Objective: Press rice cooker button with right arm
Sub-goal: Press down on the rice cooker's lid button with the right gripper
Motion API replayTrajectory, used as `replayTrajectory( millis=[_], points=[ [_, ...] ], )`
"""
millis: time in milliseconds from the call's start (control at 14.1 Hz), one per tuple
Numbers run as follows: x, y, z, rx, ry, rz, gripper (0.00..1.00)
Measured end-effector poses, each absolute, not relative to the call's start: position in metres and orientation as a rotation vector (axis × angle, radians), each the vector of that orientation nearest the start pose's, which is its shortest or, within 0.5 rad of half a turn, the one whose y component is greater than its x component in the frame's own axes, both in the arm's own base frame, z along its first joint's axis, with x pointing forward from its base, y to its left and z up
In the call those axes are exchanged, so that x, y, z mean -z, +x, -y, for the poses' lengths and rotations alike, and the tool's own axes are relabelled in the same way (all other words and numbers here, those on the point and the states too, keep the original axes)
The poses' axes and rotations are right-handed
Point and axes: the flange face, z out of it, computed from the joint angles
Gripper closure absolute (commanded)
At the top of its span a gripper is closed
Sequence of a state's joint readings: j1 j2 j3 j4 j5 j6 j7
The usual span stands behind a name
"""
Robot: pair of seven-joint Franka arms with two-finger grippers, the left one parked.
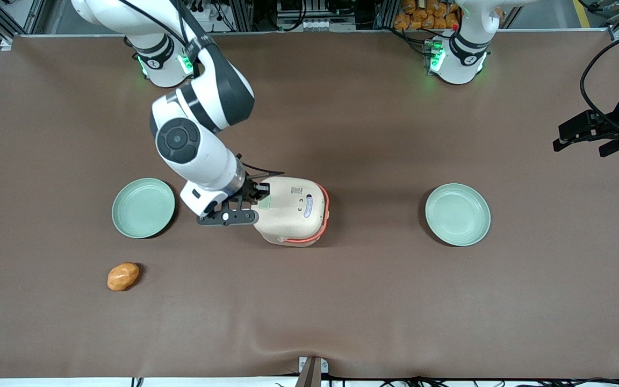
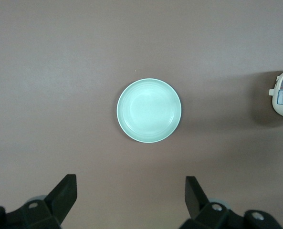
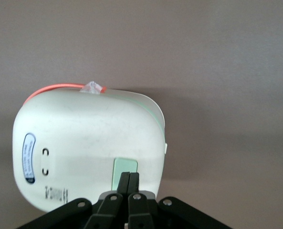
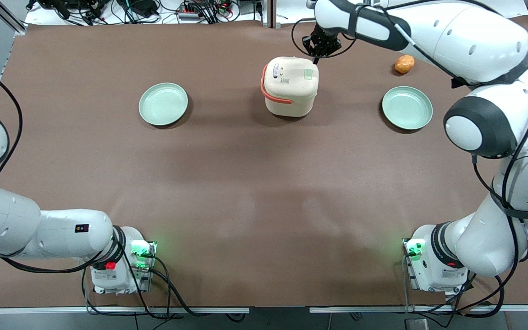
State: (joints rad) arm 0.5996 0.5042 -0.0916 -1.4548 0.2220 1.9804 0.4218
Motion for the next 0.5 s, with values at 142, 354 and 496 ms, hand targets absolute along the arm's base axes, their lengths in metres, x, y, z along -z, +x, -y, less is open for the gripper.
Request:
replayTrajectory(
  millis=[142,354,496],
  points=[
    [-0.385,0.6,-0.369,-0.088,-2.992,0.025,1.0],
    [-0.372,0.597,-0.376,-0.111,-3.0,0.037,1.0],
    [-0.368,0.596,-0.378,-0.119,-3.001,0.038,1.0]
  ],
)
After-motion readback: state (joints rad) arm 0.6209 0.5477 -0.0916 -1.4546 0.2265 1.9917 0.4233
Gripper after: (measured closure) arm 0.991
